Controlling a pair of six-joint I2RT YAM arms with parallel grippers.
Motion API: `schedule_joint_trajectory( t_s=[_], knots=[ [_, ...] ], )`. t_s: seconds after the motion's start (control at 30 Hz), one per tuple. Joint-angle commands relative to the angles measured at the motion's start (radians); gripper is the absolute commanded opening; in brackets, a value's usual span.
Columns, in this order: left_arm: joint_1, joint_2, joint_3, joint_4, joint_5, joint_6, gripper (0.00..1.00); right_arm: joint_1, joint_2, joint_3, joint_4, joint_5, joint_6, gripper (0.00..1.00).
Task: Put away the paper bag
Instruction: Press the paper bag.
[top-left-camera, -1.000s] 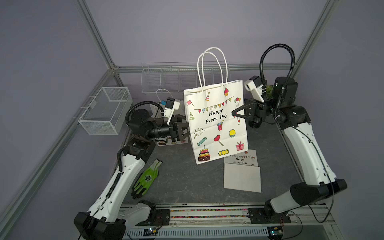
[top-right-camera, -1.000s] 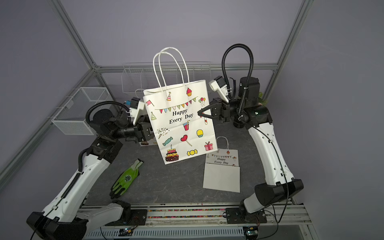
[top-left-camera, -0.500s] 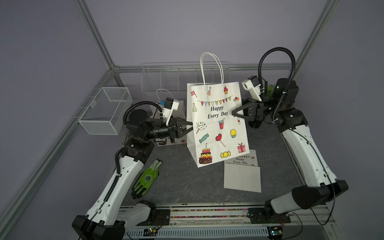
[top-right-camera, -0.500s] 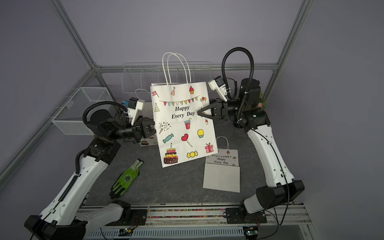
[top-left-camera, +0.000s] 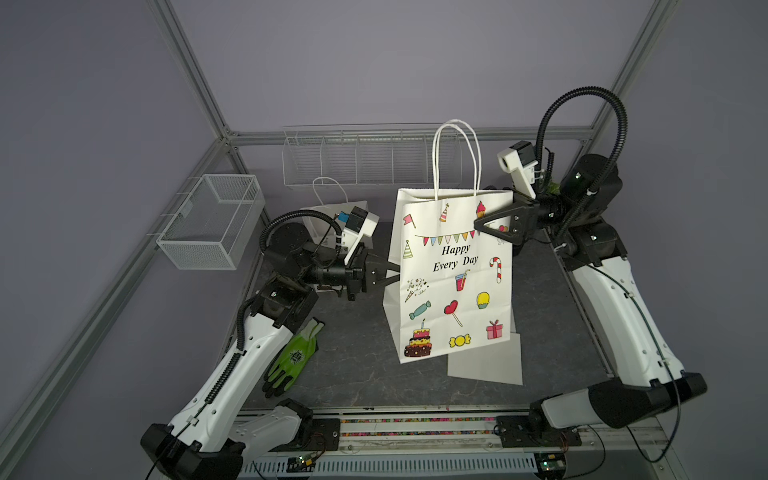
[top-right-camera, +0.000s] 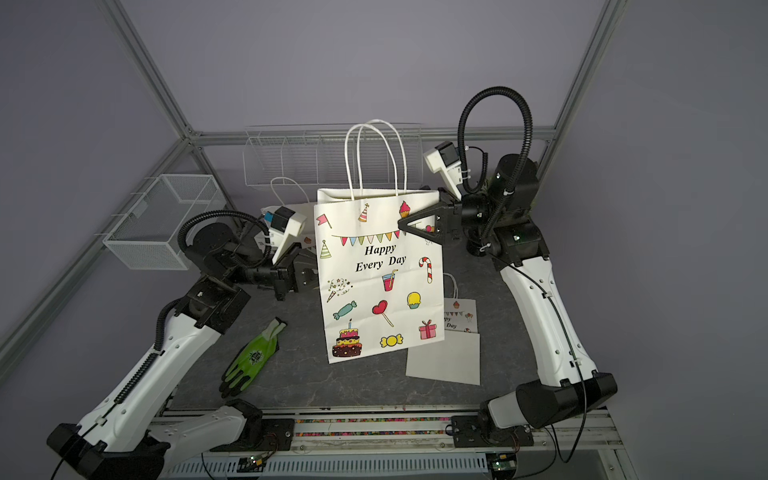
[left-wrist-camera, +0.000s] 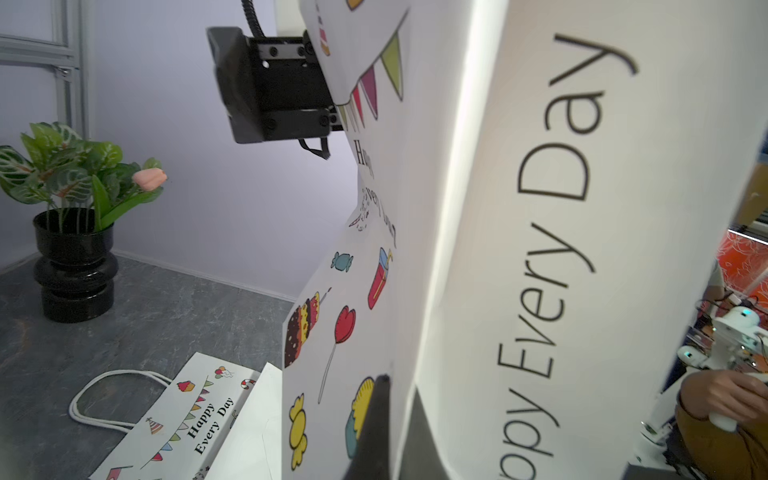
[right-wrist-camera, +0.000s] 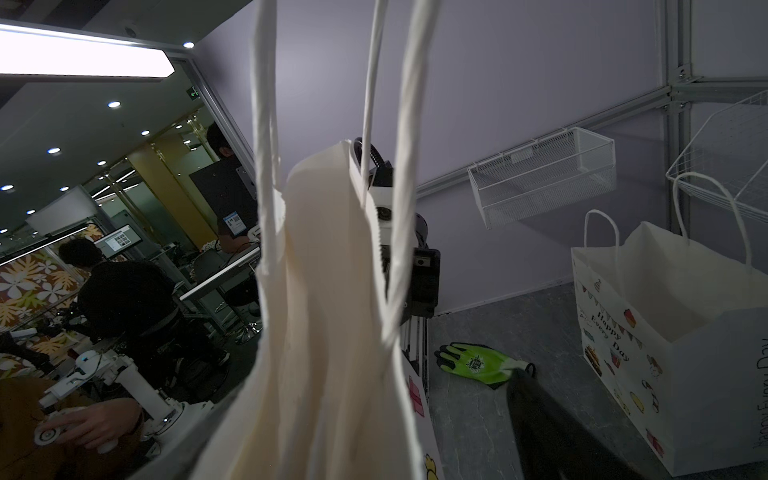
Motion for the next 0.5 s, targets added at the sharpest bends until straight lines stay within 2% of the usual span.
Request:
schedule_joint_trajectory(
  t_s=[0.0,0.1,0.17,0.23,0.37,0.47],
  knots=[
    [-0.013,-0.028,0.027,-0.045,0.040,0.065,0.03,0.004,0.007,-0.013,0.096,0.005,0.059,0.93],
    [-0.013,-0.011,0.042,-0.082,0.020,0.082,0.03,0.010,-0.013,-0.037,0.188,-0.007,0.131,0.74],
    [-0.013,0.007,0.059,-0.113,-0.007,0.099,0.03,0.018,-0.039,-0.062,0.201,-0.006,0.132,0.59],
    [-0.012,0.018,0.070,-0.121,-0.028,0.102,0.03,0.021,-0.068,-0.086,0.196,-0.011,0.121,0.49],
    [-0.012,0.026,0.077,-0.119,-0.060,0.093,0.03,0.022,-0.118,-0.121,0.107,-0.017,0.028,0.36],
    [-0.011,0.021,0.076,-0.117,-0.065,0.093,0.03,0.019,-0.133,-0.122,0.050,-0.021,-0.023,0.33]
  ],
)
